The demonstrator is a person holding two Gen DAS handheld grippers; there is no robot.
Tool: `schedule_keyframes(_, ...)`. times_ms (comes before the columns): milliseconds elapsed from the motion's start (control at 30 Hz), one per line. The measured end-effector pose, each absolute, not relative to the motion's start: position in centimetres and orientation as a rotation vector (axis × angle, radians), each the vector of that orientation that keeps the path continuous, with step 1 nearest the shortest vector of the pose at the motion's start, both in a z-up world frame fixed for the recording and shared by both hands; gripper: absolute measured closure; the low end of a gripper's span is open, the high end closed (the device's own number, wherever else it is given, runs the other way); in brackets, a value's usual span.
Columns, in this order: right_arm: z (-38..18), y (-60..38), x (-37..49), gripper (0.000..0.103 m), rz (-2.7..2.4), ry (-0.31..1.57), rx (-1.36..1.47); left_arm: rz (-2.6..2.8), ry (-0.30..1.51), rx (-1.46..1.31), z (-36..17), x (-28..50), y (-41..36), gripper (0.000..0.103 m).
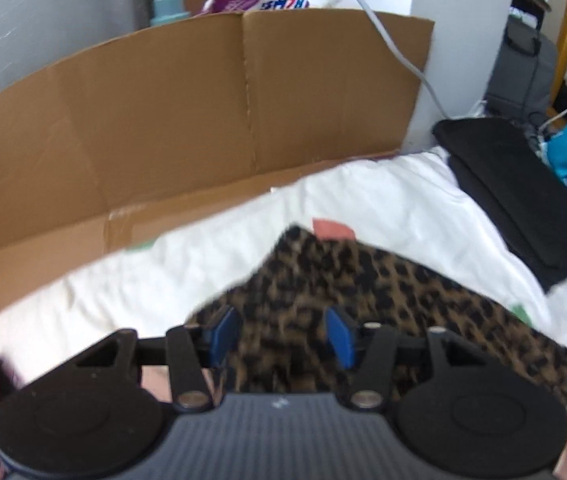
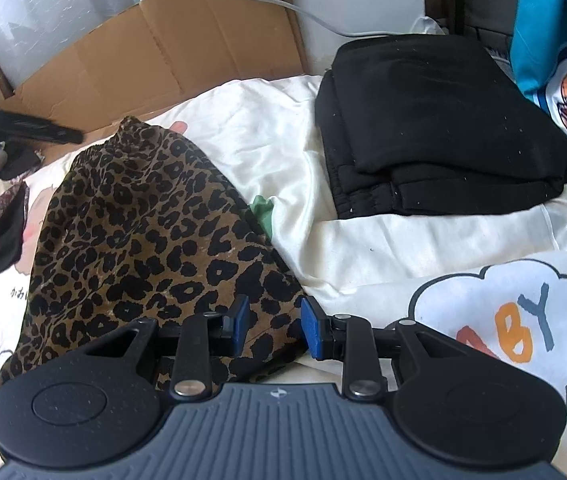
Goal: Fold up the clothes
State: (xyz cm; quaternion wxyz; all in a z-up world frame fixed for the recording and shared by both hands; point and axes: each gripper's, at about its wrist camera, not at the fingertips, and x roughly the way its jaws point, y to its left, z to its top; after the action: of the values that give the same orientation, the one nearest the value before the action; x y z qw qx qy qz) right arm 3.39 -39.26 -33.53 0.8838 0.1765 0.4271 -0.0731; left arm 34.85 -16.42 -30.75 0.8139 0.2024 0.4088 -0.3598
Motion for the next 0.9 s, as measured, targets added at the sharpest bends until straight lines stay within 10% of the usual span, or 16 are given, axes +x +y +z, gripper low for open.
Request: schedule_keyframes(900, -34.8, -40.7, 2.8, 0.068, -0.164, 0.883, 0.471, -0.695, 0.852, 0.655, -37.1, 35.6, -25.4, 0.048)
